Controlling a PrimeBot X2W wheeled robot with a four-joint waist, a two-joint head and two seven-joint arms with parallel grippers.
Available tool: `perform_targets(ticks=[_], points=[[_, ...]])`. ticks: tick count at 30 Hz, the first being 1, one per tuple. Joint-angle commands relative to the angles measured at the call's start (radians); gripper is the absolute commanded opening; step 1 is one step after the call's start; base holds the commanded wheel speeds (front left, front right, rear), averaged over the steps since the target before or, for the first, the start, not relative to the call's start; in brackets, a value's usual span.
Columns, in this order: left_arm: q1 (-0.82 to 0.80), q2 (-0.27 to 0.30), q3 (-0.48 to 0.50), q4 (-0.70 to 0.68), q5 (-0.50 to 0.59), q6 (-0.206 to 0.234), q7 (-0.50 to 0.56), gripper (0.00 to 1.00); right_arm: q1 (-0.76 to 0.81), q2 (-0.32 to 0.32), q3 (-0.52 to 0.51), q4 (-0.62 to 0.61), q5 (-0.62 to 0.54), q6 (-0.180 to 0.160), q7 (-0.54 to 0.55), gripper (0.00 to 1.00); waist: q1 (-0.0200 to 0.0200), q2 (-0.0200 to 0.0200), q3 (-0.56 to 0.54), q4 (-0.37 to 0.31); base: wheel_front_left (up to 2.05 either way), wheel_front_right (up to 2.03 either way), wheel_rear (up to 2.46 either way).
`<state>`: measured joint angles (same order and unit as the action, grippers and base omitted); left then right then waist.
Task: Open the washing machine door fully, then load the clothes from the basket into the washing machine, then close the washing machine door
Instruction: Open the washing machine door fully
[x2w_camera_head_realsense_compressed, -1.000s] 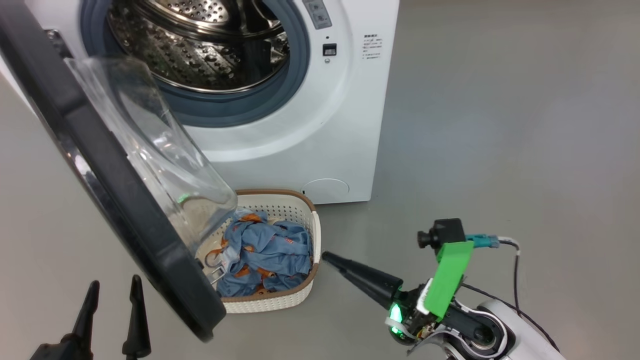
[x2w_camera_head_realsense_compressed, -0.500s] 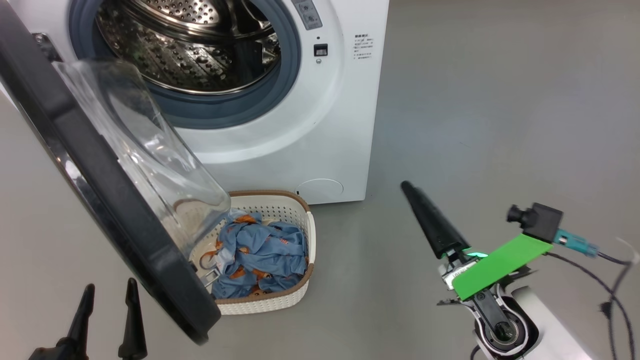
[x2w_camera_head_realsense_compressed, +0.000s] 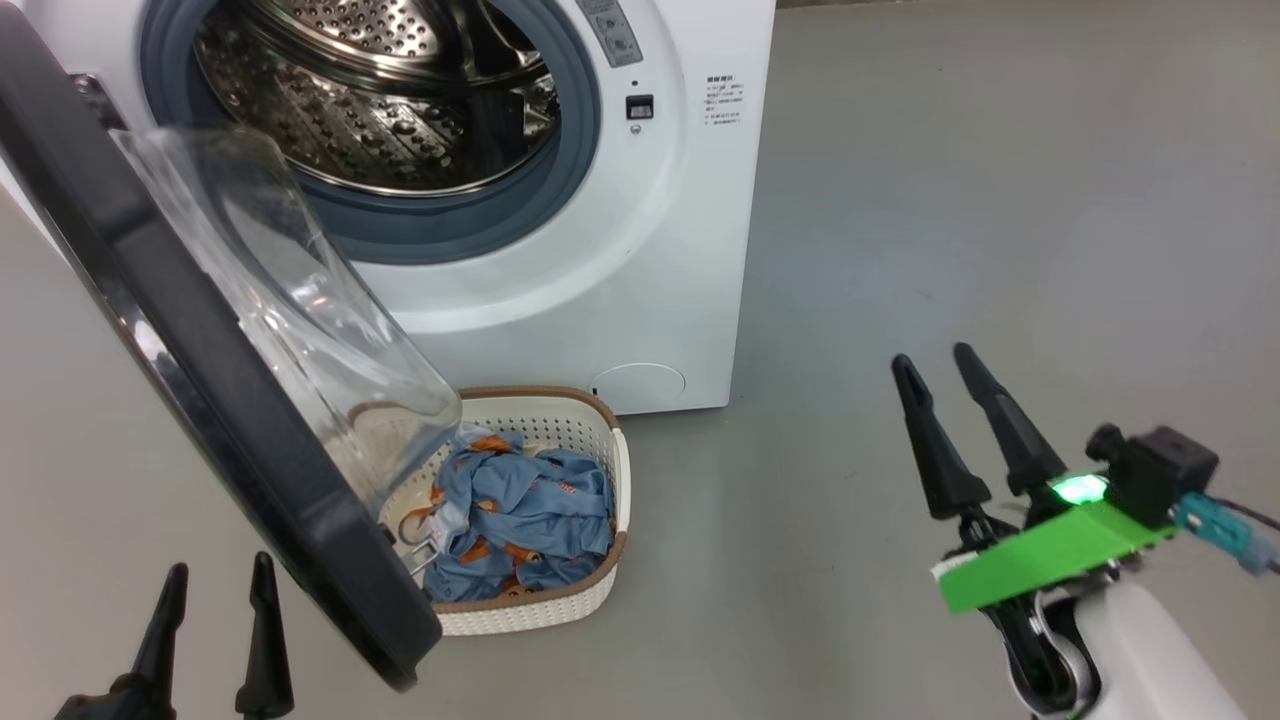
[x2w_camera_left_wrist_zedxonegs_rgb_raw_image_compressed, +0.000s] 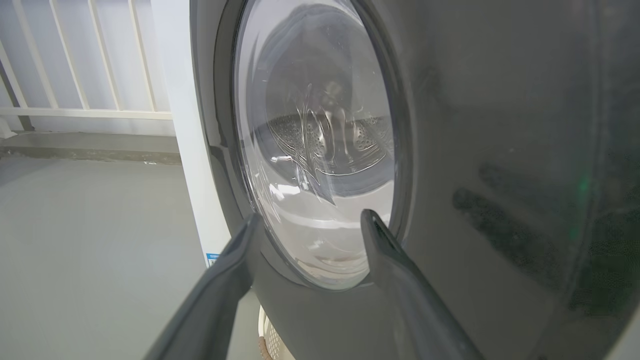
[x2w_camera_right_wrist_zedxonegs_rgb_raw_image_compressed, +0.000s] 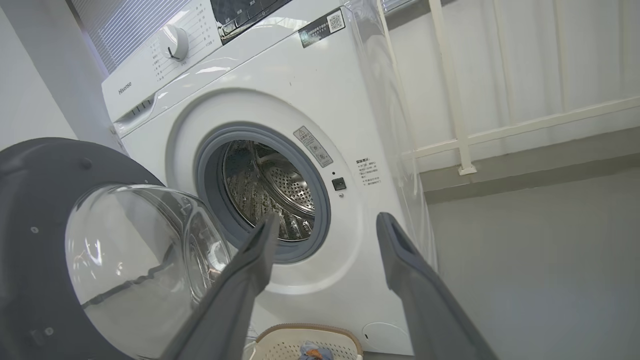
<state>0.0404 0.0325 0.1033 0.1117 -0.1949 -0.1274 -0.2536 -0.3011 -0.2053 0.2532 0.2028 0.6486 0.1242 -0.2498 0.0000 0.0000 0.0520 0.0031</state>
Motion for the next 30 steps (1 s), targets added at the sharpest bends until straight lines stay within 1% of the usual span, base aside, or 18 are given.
perform_targets(ticks=[1,5,11,16,22,30], points=[[-0.007,0.018,0.030,-0.033,0.002,0.004,-0.008,1.00,0.048,0.020,-0.022,-0.053,-0.063,0.007,-0.012,1.00,0.0000,0.0000,0.001,0.000,0.00,0.00,0.00],[-0.003,0.018,0.029,-0.042,-0.003,0.006,-0.008,1.00,0.137,0.062,-0.096,-0.124,-0.168,0.007,-0.012,1.00,0.0000,0.0000,0.007,-0.003,0.00,0.00,0.00],[0.000,0.018,0.026,-0.051,-0.010,0.016,-0.008,1.00,0.235,0.091,-0.150,-0.190,-0.300,0.007,-0.012,1.00,0.0000,0.0000,0.012,-0.009,0.00,0.00,0.00],[-0.007,0.018,0.011,-0.056,-0.007,0.016,-0.008,1.00,0.288,0.103,-0.173,-0.197,-0.410,0.007,-0.012,1.00,0.0000,0.0000,0.014,-0.003,0.00,0.00,0.00],[-0.006,0.018,0.006,-0.058,-0.007,0.020,-0.008,1.00,0.318,0.128,-0.206,-0.205,-0.507,0.007,-0.012,1.00,0.0000,0.0000,0.013,0.006,0.00,0.00,0.00],[0.002,0.018,0.001,-0.061,-0.012,0.021,-0.008,1.00,0.322,0.144,-0.230,-0.156,-0.564,0.007,-0.012,1.00,0.0000,0.0000,0.012,0.013,0.00,0.00,0.00]])
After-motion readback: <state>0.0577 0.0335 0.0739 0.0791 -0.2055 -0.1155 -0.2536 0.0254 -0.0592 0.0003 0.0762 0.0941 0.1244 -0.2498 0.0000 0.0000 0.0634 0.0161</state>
